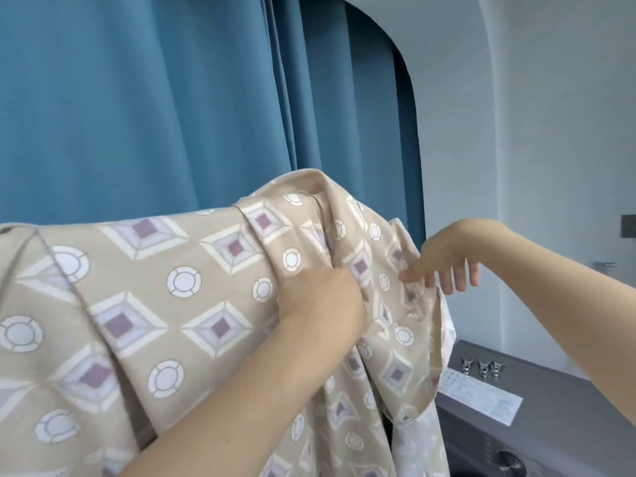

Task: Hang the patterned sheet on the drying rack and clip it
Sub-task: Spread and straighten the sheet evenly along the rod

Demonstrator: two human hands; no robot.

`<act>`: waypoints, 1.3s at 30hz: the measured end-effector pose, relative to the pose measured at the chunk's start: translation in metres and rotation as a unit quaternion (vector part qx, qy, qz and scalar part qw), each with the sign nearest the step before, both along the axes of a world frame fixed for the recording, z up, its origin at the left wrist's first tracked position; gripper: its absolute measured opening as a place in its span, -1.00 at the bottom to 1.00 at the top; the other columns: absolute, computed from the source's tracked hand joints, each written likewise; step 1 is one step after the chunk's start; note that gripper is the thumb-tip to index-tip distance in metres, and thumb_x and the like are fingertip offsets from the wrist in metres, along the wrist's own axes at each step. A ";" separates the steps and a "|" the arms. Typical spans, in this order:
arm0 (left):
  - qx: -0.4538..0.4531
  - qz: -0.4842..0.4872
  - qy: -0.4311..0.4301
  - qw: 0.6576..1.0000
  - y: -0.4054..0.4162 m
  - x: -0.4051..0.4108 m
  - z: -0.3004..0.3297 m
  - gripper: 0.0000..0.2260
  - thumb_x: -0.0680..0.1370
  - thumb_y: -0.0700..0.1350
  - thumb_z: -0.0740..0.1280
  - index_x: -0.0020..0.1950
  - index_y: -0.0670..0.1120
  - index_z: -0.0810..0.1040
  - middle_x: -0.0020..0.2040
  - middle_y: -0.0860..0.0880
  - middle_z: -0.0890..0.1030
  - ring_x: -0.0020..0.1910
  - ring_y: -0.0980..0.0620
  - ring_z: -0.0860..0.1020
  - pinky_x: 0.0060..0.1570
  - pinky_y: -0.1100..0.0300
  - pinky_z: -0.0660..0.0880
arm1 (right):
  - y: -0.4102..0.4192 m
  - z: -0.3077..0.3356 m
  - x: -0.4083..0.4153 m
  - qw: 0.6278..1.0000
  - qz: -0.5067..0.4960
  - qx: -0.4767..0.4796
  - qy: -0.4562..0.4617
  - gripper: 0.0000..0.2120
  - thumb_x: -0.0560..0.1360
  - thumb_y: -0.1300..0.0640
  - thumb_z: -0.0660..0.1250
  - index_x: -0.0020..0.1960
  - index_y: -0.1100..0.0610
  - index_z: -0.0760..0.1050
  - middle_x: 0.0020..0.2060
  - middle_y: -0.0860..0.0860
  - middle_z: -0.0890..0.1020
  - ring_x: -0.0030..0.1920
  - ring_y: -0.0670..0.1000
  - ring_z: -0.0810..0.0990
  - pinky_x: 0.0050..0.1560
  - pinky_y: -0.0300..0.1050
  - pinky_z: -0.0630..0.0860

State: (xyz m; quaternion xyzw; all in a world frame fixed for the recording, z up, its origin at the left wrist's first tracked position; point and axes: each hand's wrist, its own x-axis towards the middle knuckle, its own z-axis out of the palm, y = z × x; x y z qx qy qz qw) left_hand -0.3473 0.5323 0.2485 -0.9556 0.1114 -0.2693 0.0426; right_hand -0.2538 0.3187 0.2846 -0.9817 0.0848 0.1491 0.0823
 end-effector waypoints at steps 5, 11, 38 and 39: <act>-0.042 -0.024 -0.033 0.998 -0.016 0.007 0.015 -0.83 0.59 0.00 0.22 0.04 -0.08 0.49 0.01 -0.10 0.58 0.03 -0.15 0.56 -0.19 0.13 0.30 | -0.026 -0.003 0.011 0.948 0.124 0.293 0.023 -0.69 0.59 0.04 0.23 -0.03 0.27 0.60 -0.31 0.16 0.67 -0.28 0.12 0.65 -0.14 -0.05 0.59; -0.476 -0.235 0.133 0.837 -0.039 0.018 0.077 -0.71 0.63 -0.10 0.08 -0.17 -0.17 0.50 -0.41 -0.11 0.64 -0.38 -0.17 0.64 -0.45 0.14 0.53 | -0.051 0.031 0.018 0.653 0.121 0.740 -0.103 -0.66 0.56 0.00 0.16 -0.21 0.16 0.57 -0.25 0.06 0.65 -0.27 0.07 0.66 -0.21 -0.13 0.59; 0.009 0.043 0.097 0.994 -0.004 0.047 0.119 -0.71 0.58 0.10 0.09 -0.05 -0.10 0.43 -0.05 -0.01 0.46 -0.03 -0.06 0.49 -0.20 0.12 0.35 | -0.025 0.031 0.018 0.824 0.098 0.401 -0.388 -0.84 0.52 0.22 0.22 -0.13 0.25 0.55 -0.39 0.06 0.59 -0.39 0.02 0.54 -0.31 -0.10 0.54; 0.004 0.049 0.095 0.994 0.002 0.045 0.117 -0.68 0.57 0.14 0.10 -0.07 -0.09 0.44 -0.06 0.01 0.48 -0.04 -0.05 0.50 -0.19 0.12 0.37 | -0.028 0.037 0.024 0.786 0.050 0.463 -0.406 -0.83 0.52 0.28 0.19 -0.18 0.23 0.53 -0.46 0.01 0.56 -0.48 -0.02 0.50 -0.42 -0.24 0.47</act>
